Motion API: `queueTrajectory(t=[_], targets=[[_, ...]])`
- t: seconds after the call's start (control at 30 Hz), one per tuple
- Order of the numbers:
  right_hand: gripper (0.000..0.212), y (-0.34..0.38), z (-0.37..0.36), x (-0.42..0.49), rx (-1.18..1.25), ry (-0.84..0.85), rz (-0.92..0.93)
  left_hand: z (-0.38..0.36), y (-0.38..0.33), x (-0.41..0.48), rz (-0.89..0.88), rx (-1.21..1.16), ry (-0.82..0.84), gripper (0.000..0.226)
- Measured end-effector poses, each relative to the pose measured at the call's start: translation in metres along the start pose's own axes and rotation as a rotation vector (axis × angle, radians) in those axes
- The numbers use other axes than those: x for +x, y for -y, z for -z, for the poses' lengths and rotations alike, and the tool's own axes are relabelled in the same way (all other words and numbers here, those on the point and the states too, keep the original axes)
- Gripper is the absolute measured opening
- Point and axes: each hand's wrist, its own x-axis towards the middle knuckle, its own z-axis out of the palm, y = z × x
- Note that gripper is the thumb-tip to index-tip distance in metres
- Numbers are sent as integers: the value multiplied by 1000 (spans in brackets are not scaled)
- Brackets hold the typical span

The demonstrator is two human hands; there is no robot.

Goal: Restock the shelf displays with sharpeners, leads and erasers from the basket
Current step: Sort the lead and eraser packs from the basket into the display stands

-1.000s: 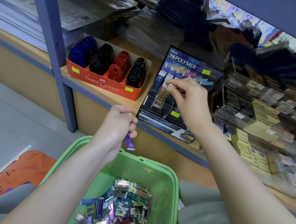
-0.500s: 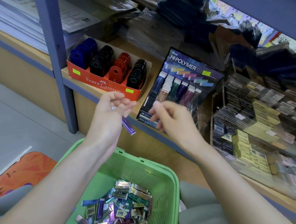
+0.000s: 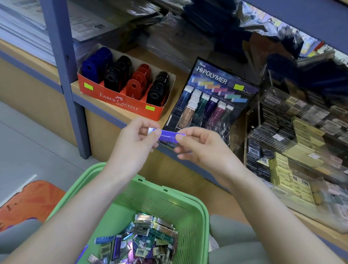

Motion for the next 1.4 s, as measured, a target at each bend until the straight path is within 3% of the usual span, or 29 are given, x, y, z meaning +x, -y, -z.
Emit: queueTrajectory(t=[0.13,0.3,0.47,0.6,0.73,0.87,1.0,1.17,1.4], targets=[[6,1,7,-1,-213,-46,172,2,1,-2,-34,93,25,14],[12,1,11,-3,-142,-36,207,-7,9,-10,-96,303,99,20],[13,-9,19,-4,-711,25,347,-10,15,-17,-217,405,89,25],[6,-17,20,-6,-875,122,398,-12,15,-23,-277,387,53,27],[7,-16,34,-7,-781,91,334,-19,6,-20,-413,468,90,11],[17,-9,63,-5,-415,-198,243,-27,-7,3,-431,562,83,14],[18,-3,86,8,-258,-483,342,-39,-21,28,-493,756,86,26],[4,2,90,36,-303,-585,446,-43,-20,49,-590,1110,195,48],[5,15,100,77,-684,-498,474,-47,-15,54,-574,1047,229,48]])
